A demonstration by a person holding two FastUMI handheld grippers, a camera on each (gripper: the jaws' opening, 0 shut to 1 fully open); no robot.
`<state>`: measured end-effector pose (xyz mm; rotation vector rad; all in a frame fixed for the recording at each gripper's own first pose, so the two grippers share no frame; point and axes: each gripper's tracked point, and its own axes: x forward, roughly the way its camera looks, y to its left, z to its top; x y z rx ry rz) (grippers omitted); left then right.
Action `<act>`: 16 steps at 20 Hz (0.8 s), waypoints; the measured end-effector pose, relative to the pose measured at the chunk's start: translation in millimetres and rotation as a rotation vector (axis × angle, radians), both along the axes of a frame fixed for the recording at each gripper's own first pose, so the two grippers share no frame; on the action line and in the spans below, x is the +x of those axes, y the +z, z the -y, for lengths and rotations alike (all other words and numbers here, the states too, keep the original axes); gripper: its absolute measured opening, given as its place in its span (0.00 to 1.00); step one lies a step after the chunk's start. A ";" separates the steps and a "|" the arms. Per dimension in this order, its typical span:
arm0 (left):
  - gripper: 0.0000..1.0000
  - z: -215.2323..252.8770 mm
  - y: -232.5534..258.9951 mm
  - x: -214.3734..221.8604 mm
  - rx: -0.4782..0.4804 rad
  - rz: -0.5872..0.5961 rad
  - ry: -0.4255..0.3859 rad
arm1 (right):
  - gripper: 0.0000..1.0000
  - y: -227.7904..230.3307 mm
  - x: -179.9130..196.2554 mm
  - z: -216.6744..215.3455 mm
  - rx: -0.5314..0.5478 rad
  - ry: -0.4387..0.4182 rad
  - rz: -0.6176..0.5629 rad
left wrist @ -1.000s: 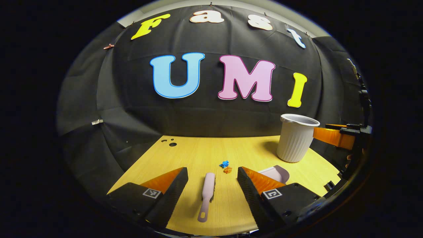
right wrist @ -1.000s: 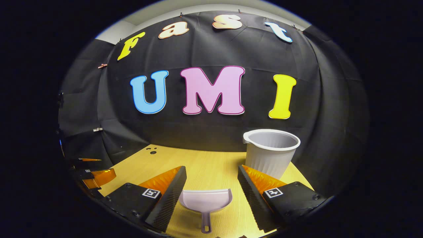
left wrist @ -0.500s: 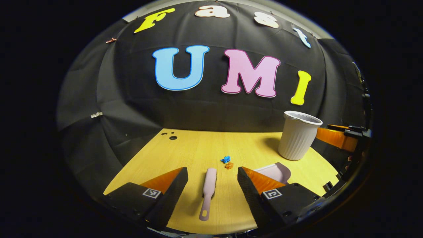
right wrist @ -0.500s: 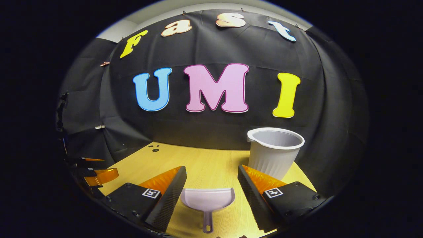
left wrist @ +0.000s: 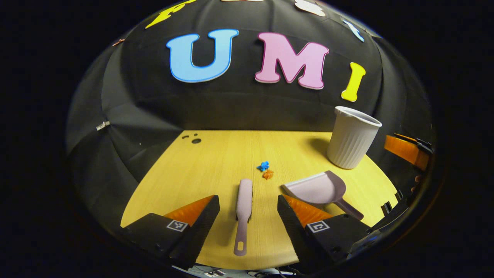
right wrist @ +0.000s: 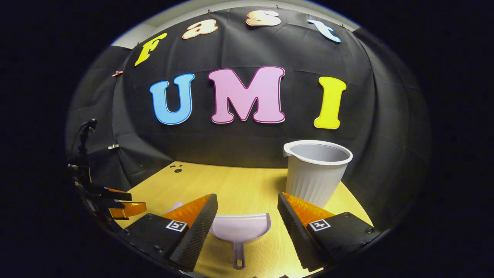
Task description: Pick up the small broom and dustpan from the desktop, sweep the trash into the dustpan with the broom, and then empty the trash into the garbage bin.
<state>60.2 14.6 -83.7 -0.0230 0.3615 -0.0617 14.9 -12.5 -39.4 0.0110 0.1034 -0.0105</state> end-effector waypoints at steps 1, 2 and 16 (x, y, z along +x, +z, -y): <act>0.96 -1.2 -9.0 7.4 -0.001 -0.036 -0.003 | 0.98 -2.8 -0.5 3.5 0.002 -0.006 -0.005; 0.96 -1.2 -21.1 13.9 -0.008 -0.077 -0.007 | 0.98 -5.1 -1.3 7.1 0.005 -0.012 -0.012; 0.93 -5.6 -134.7 78.3 0.050 -0.505 -0.036 | 1.00 -51.3 -12.0 33.8 0.072 -0.092 -0.123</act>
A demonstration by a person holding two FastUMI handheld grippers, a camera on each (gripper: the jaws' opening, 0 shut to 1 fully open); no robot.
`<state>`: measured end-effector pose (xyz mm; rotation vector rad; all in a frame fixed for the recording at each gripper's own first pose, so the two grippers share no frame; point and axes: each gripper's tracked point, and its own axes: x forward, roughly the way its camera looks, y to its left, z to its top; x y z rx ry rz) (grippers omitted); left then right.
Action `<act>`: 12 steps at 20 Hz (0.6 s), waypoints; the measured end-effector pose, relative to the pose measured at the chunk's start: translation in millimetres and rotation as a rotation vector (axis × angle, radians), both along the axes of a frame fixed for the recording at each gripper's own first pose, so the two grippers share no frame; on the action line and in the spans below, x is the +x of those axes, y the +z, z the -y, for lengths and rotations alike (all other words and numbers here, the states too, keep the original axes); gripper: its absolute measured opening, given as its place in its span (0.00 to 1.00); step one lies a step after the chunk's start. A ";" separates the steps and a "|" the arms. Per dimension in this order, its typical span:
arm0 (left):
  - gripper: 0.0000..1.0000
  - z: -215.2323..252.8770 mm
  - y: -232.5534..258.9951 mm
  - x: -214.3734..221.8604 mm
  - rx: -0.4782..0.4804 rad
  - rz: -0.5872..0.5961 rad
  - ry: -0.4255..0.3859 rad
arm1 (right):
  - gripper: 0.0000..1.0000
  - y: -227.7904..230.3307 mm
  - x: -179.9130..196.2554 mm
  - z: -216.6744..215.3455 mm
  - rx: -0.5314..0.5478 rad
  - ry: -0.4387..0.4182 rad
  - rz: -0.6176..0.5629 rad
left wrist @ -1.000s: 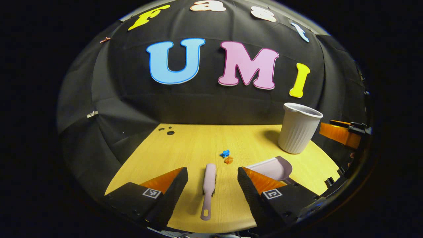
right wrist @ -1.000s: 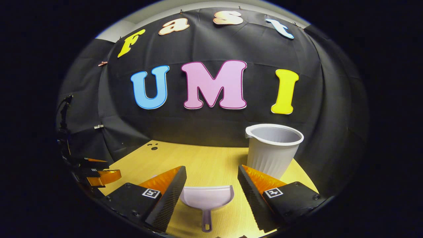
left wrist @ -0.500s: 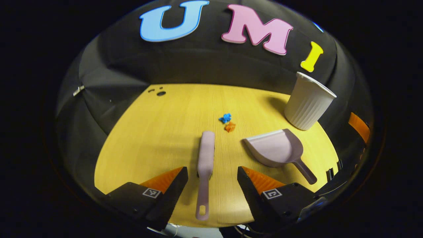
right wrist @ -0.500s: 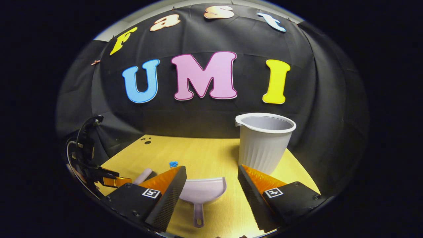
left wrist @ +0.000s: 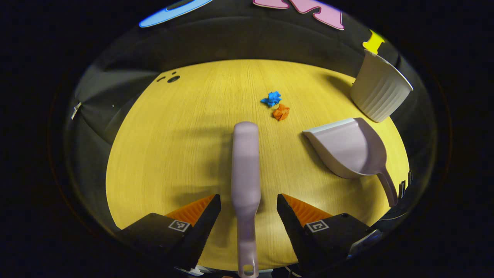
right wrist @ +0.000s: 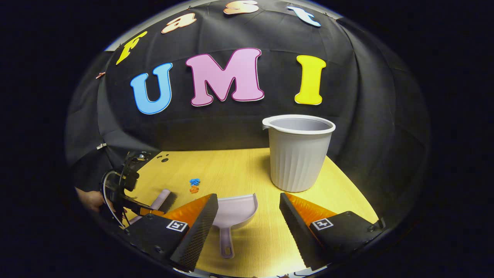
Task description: Pick up the small broom and dustpan from the desktop, sweep the trash into the dustpan with the broom, and then empty the trash into the garbage bin.
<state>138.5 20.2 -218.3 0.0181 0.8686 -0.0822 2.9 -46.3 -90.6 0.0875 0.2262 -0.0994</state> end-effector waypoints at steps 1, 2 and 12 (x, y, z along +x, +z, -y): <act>0.94 -1.2 -3.7 1.1 -0.001 -0.015 0.008 | 1.00 -1.0 0.2 -2.3 0.001 0.006 -0.003; 0.93 -2.4 -6.7 1.8 -0.002 -0.024 0.015 | 0.99 -1.8 2.7 -5.5 0.001 0.015 -0.007; 0.65 -2.1 -24.6 4.3 0.034 -0.073 0.029 | 0.99 -18.7 29.8 -35.8 0.017 0.173 -0.064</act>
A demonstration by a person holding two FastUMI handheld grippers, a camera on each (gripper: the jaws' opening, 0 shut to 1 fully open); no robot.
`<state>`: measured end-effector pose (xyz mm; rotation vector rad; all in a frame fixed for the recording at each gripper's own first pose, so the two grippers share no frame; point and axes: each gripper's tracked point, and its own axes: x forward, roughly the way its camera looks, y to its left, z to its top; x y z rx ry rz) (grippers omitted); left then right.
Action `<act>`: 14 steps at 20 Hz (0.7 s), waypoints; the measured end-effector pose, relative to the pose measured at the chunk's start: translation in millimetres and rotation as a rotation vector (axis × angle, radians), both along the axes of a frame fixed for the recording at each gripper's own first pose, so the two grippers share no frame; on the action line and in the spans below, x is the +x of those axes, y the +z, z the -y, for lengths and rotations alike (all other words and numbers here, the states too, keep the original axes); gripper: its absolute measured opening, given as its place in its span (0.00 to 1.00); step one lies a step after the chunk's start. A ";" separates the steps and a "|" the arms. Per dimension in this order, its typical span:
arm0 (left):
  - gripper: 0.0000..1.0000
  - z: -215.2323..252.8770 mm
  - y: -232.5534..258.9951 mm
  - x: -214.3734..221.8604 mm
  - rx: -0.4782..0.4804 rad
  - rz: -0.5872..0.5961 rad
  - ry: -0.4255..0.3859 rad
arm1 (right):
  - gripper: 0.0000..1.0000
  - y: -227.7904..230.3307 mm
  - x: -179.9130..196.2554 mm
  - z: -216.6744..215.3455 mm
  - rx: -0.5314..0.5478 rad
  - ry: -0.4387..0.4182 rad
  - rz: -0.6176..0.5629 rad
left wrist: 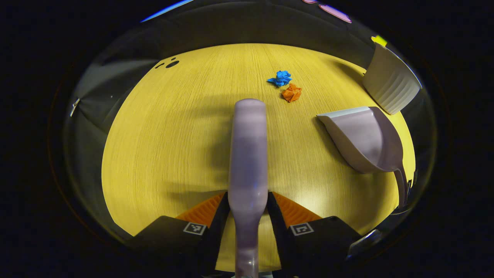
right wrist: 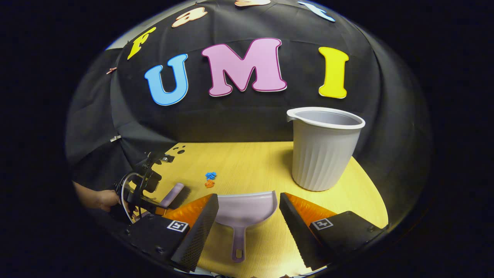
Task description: Pick up the small broom and dustpan from the desktop, sweep the trash into the dustpan with the broom, and then empty the trash into the garbage bin.
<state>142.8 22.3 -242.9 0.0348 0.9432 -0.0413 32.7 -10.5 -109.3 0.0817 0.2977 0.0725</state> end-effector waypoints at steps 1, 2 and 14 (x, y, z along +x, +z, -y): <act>0.61 0.1 0.2 -2.0 0.001 -0.004 0.001 | 0.99 -2.3 3.8 0.0 0.009 0.011 -0.008; 0.54 0.7 -0.1 0.1 0.002 0.000 0.003 | 0.99 -4.9 7.6 -0.1 0.022 0.017 -0.018; 0.25 -3.8 5.3 -3.6 -0.080 0.134 0.059 | 0.99 -42.0 11.3 -6.7 0.031 0.008 -0.207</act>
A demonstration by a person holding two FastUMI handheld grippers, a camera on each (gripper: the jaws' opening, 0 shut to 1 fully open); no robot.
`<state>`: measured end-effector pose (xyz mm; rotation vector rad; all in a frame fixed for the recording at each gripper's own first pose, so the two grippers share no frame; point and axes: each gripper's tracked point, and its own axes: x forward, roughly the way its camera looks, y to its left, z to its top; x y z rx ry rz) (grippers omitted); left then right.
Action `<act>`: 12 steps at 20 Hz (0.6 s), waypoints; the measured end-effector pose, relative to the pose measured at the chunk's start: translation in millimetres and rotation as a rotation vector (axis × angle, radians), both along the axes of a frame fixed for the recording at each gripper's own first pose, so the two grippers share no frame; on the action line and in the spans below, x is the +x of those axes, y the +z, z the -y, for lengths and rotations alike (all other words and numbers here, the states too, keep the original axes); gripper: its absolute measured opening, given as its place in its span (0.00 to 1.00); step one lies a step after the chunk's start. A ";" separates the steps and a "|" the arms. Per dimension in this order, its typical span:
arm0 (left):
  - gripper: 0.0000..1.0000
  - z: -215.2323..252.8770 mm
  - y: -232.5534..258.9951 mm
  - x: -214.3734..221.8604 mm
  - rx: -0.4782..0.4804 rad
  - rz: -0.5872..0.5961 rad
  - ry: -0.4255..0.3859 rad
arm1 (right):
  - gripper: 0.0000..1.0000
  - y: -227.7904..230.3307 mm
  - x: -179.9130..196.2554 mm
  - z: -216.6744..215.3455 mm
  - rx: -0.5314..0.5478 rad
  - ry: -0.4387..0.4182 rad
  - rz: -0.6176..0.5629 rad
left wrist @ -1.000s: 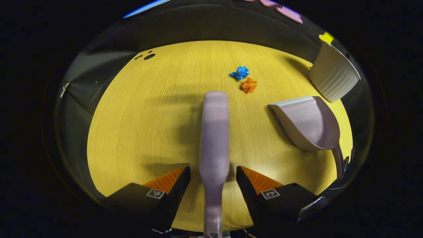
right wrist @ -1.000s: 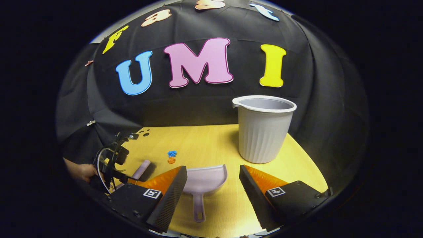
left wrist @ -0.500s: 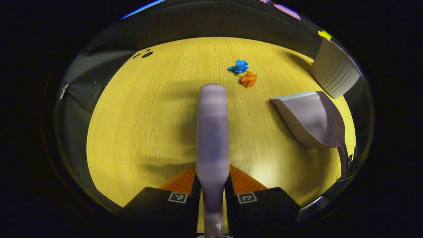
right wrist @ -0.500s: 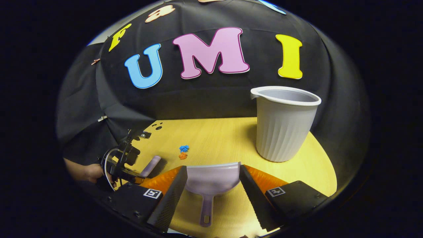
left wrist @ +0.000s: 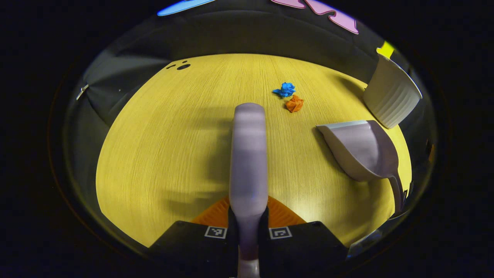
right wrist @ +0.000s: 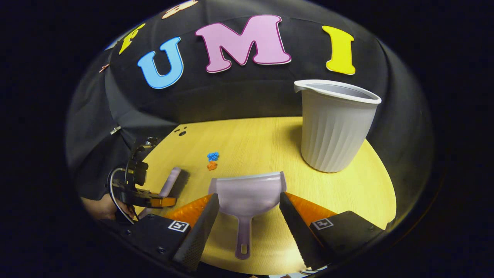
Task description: Pick up the small broom and dustpan from the desktop, sweep the trash into the dustpan with the broom, and then empty the trash into the garbage bin.
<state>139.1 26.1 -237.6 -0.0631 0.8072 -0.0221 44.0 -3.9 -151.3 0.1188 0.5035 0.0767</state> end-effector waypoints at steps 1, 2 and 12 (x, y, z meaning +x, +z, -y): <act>0.25 -1.0 4.0 -0.1 -0.007 0.022 -0.004 | 0.99 -1.3 -0.2 -1.4 -0.005 -0.008 -0.011; 0.25 -2.9 9.4 -1.4 -0.008 0.046 -0.017 | 0.99 -4.7 -1.4 -2.6 -0.013 -0.018 -0.027; 0.27 -18.4 49.4 -43.9 -0.043 0.215 -0.124 | 0.99 -66.8 -13.6 -12.5 -0.125 -0.097 -0.297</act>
